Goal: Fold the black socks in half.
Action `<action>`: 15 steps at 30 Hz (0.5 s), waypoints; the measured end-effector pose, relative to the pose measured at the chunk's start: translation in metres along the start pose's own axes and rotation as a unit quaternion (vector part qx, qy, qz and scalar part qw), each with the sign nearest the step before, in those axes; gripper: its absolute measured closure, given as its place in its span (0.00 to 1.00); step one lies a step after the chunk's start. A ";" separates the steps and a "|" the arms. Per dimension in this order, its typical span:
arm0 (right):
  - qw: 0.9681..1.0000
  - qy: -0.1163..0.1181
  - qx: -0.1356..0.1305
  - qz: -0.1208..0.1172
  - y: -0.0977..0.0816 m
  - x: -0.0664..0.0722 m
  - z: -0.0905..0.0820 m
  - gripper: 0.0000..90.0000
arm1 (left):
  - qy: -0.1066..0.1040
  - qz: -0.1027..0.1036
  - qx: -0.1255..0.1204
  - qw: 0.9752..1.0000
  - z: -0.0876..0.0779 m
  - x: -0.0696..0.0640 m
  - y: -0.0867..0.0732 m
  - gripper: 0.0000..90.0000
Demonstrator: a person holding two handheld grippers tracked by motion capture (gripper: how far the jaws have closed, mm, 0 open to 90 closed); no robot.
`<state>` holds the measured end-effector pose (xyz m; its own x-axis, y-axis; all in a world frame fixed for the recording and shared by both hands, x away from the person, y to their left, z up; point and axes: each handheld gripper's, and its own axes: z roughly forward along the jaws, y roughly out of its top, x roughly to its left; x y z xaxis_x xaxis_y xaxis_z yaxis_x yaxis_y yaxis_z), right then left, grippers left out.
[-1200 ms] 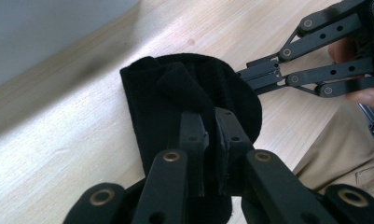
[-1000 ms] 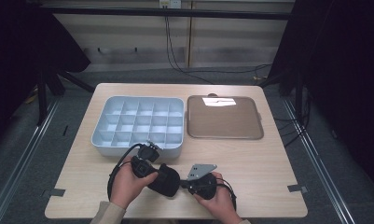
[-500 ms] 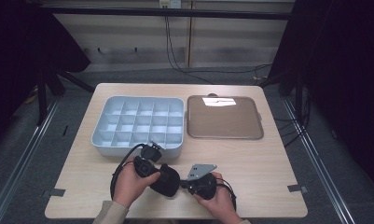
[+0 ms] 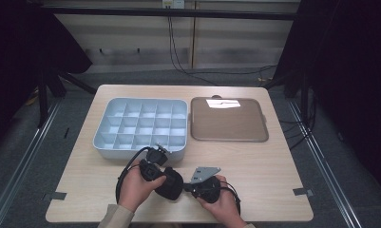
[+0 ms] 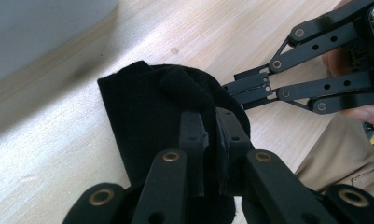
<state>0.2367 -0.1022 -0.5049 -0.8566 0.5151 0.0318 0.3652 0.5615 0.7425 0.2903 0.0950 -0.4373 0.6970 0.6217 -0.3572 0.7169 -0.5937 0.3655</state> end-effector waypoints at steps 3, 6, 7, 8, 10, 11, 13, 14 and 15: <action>1.000 0.001 0.000 -0.001 0.000 0.000 0.000 1.00 | 0.002 0.002 -0.001 1.000 0.002 -0.001 0.000 0.92; 1.000 -0.001 0.000 -0.003 0.000 0.000 0.000 1.00 | 0.002 0.005 -0.001 1.000 0.004 -0.002 0.001 0.92; 1.000 0.000 0.000 -0.002 0.000 0.000 0.000 1.00 | 0.003 0.010 0.003 1.000 0.004 -0.002 0.001 0.92; 1.000 0.000 0.000 -0.002 0.000 0.000 0.000 1.00 | 0.002 0.010 0.003 1.000 0.005 -0.002 0.001 0.91; 1.000 -0.001 0.000 -0.003 0.000 0.000 0.000 1.00 | 0.000 0.009 0.005 1.000 0.008 -0.003 0.001 0.91; 1.000 0.000 -0.001 -0.001 0.000 0.000 0.000 1.00 | -0.001 0.010 0.006 1.000 0.008 -0.003 0.002 0.91; 1.000 -0.001 -0.001 -0.002 0.000 0.000 0.000 1.00 | -0.001 0.010 0.005 1.000 0.010 -0.003 0.002 0.91; 1.000 -0.001 -0.001 -0.002 0.000 0.000 0.000 1.00 | -0.002 0.010 0.004 1.000 0.011 -0.003 0.002 0.91; 1.000 -0.001 -0.001 -0.002 0.000 0.000 0.000 1.00 | -0.002 0.009 0.004 1.000 0.011 -0.004 0.002 0.91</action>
<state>0.2366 -0.1015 -0.5049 -0.8577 0.5134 0.0274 0.3606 0.5627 0.7439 0.2892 0.0858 -0.4451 0.7093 0.6095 -0.3541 0.7049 -0.6082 0.3650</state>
